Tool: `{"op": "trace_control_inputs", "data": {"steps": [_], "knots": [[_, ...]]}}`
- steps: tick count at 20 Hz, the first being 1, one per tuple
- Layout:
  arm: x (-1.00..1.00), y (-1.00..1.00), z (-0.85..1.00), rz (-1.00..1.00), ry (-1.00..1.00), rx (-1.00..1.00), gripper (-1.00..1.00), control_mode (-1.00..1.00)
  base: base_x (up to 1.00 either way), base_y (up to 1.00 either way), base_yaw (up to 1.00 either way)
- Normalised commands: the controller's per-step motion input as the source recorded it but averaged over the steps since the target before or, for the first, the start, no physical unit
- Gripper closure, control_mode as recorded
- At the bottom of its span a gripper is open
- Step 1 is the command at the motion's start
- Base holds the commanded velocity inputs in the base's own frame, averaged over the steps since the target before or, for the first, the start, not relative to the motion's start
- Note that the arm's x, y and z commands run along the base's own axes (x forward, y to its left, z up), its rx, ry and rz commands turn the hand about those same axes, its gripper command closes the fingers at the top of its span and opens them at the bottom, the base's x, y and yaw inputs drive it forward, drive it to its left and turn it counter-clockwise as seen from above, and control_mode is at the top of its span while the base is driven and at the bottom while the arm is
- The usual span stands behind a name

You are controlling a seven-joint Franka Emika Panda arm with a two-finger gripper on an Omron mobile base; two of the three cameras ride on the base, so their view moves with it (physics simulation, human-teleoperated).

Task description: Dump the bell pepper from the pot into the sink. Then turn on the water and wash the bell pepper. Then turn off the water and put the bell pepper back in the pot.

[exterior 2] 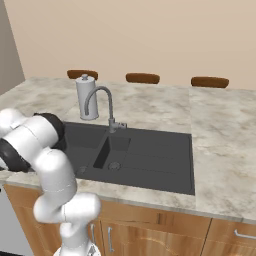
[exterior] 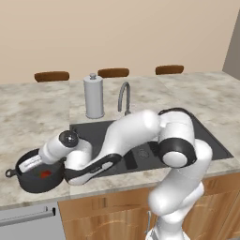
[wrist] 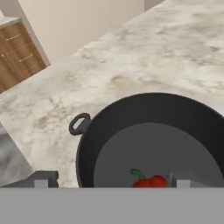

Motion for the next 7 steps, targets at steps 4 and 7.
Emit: {"op": "trace_control_inputs", "data": {"steps": [4,7], "knots": [[0.0,-0.27,1.0,0.04,0.04,0.0,-1.0,-1.0,0.0,0.0,0.0],[0.0,-0.33,1.0,0.03,0.06,0.0,-1.0,-1.0,0.0,0.0,0.0]]}}
